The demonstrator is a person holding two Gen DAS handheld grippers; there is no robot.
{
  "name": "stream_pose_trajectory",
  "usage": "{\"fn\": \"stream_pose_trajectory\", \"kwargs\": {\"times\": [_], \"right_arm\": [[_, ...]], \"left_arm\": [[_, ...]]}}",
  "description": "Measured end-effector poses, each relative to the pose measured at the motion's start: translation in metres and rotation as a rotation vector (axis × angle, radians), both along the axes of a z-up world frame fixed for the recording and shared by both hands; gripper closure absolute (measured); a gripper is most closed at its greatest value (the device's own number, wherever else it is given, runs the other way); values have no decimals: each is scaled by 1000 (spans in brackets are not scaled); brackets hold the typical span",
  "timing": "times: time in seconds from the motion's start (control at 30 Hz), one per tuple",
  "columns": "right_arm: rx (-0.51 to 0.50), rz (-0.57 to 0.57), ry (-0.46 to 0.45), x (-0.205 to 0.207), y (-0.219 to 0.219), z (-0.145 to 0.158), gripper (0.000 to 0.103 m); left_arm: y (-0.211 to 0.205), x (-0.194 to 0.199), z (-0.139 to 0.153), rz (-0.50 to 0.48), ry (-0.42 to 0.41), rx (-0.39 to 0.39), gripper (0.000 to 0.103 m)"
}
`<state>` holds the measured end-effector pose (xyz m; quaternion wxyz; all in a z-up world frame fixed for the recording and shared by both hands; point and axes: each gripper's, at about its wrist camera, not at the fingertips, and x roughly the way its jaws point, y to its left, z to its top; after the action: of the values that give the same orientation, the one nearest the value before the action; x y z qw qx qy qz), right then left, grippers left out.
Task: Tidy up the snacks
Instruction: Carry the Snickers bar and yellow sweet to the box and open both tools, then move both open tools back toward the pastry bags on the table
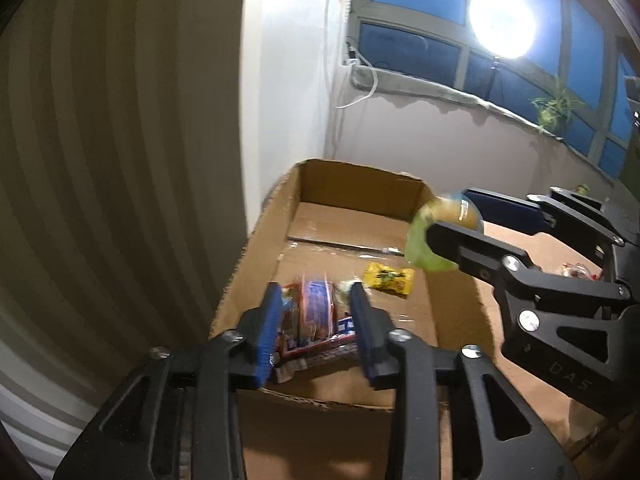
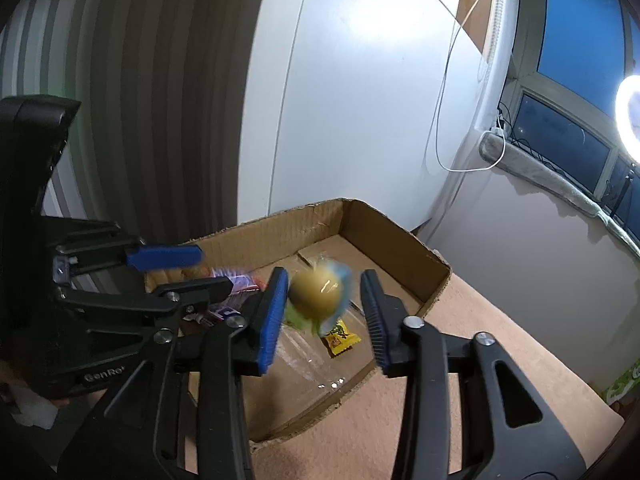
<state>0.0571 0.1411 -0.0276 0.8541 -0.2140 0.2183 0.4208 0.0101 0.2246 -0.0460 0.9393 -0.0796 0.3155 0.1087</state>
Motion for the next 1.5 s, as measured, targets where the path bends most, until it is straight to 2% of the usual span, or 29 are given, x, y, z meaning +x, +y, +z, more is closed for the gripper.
{"fn": "stream_pose_trajectory", "kwargs": {"times": [0.07, 0.43, 0.57, 0.87, 1.0, 1.27, 1.5], "right_arm": [[2, -6, 3, 1, -2, -1, 63], [18, -30, -18, -11, -12, 8, 63], [43, -49, -21, -15, -20, 13, 54], [54, -81, -34, -30, -44, 20, 53], [71, -122, -19, -37, -69, 18, 44], [80, -183, 23, -50, -117, 4, 44], [101, -272, 53, -52, -176, -4, 44]], "left_arm": [[2, -2, 1, 16, -5, 8, 50], [-1, -6, 8, 29, -24, 16, 46], [-4, -9, 12, 29, -29, 21, 46], [-23, -15, 25, 4, -45, 47, 43], [-37, -18, 31, -12, -55, 60, 40], [-72, -16, 38, -65, -57, 85, 40], [-120, -6, 36, -160, -37, 95, 39]]}}
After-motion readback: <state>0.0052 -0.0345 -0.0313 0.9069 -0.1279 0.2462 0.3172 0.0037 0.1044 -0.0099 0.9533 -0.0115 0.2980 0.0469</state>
